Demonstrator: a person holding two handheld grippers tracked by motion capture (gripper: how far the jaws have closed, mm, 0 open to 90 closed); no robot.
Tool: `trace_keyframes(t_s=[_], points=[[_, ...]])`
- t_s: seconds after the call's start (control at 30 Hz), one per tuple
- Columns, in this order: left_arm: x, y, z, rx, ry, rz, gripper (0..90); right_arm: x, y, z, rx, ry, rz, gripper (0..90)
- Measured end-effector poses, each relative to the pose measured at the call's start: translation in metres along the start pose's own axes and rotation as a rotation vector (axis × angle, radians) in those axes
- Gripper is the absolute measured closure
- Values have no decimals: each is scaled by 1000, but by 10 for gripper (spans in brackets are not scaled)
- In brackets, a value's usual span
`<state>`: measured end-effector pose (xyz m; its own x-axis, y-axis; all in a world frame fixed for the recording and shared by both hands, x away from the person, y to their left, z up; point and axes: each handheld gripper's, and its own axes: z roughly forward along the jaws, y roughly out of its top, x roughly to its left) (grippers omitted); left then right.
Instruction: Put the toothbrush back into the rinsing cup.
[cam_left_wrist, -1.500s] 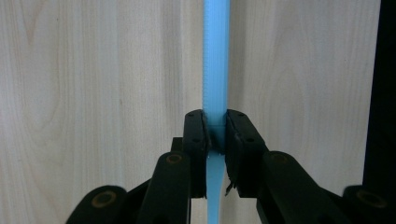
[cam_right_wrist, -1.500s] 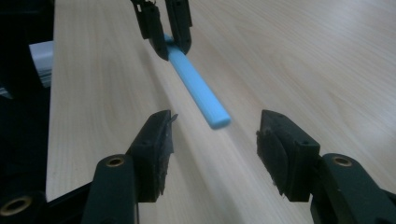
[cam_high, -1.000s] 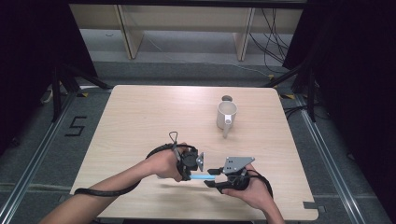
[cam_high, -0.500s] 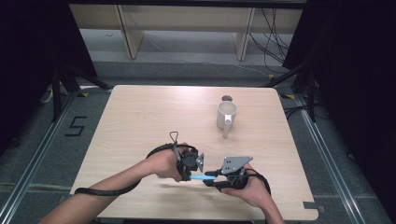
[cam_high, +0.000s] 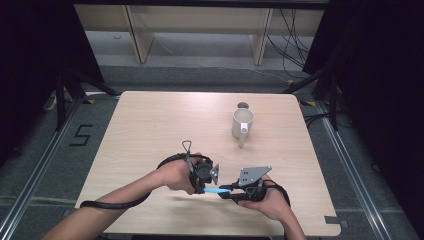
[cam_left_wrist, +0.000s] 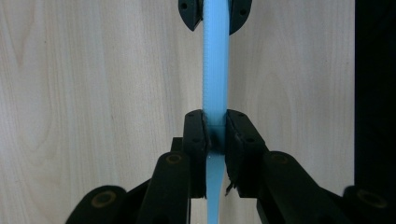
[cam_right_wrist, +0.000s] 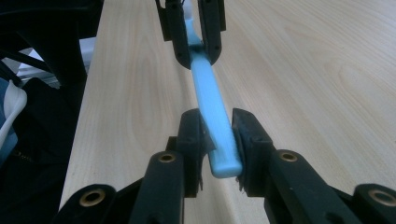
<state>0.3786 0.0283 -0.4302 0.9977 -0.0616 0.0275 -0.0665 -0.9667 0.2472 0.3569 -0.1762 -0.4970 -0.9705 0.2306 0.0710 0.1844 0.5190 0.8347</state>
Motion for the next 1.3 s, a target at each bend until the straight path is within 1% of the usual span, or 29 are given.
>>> trace_keyframes(t_s=[0.07,0.3,0.33,0.37,0.4,0.43,0.5,0.53,0.57,0.6,0.63,0.67,0.7,0.77,0.83,0.87,0.9,0.93,0.97,1.0,1.03,1.07,1.1,1.13,1.17,1.2,1.23,1.27,1.3], points=[[0,0,-1,-5,-3,5,784,0,0,0,-8,5,1,753],[2,-1,-1,-8,-4,30,783,0,0,-1,-10,27,3,774],[0,-2,0,-33,-8,4,783,0,0,-1,-11,28,5,776],[0,-2,0,-32,-9,6,782,0,0,-1,-12,29,0,779],[0,-2,0,-32,-9,7,782,-1,0,-1,-17,29,-17,781],[0,-2,0,-32,-9,9,781,0,0,-1,-15,31,-9,782],[1,-2,0,-34,-8,8,780,-2,1,-1,-24,27,-37,786],[1,-2,0,-35,-7,9,779,-2,1,-2,-13,25,-40,787],[1,-2,0,-38,-7,8,779,0,1,-3,-7,27,-8,788],[3,-1,-1,-18,-1,34,777,0,1,-3,-3,27,-1,789],[2,-2,0,-49,0,5,775,0,1,-3,-8,23,-6,790],[4,-1,-3,-35,12,28,769,0,1,-3,-10,28,-16,790],[4,-1,-5,-57,27,18,757,-1,1,-4,-19,10,-26,790],[5,-1,-11,-78,61,18,692,-2,0,-5,-11,-8,-18,791],[4,-1,-18,-124,106,9,645,-2,-2,-8,-6,-21,-7,790],[4,-2,-22,-141,119,8,603,-3,-3,-9,-4,-26,1,791],[3,-5,-27,-180,143,-16,579,-2,-4,-11,-8,-45,13,790],[2,-7,-31,-210,158,-37,547,-2,-5,-16,-14,-76,18,791],[1,-11,-35,-242,175,-52,530,-1,-7,-23,-40,-129,41,791],[0,-13,-37,-261,190,-65,530,-1,-7,-23,-40,-129,41,791],[-1,-18,-41,-304,208,-98,519,-2,-8,-25,-56,-154,37,790],[-3,-22,-42,-349,218,-130,512,-1,-9,-30,-81,-190,48,790],[-4,-27,-46,-388,233,-150,507,-1,-9,-34,-103,-222,47,790],[-5,-32,-49,-446,246,-199,501,0,-9,-39,-126,-265,59,790],[-5,-35,-51,-450,251,-203,490,-1,-7,-43,-162,-308,39,790],[-5,-37,-52,-485,259,-232,479,0,-6,-45,-171,-323,55,790],[-7,-42,-54,-543,267,-285,474,1,-4,-47,-193,-349,61,790],[-6,-47,-55,-591,279,-312,468,2,0,-51,-238,-378,81,790],[-6,-49,-56,-616,288,-324,454,0,5,-55,-274,-424,63,790]])
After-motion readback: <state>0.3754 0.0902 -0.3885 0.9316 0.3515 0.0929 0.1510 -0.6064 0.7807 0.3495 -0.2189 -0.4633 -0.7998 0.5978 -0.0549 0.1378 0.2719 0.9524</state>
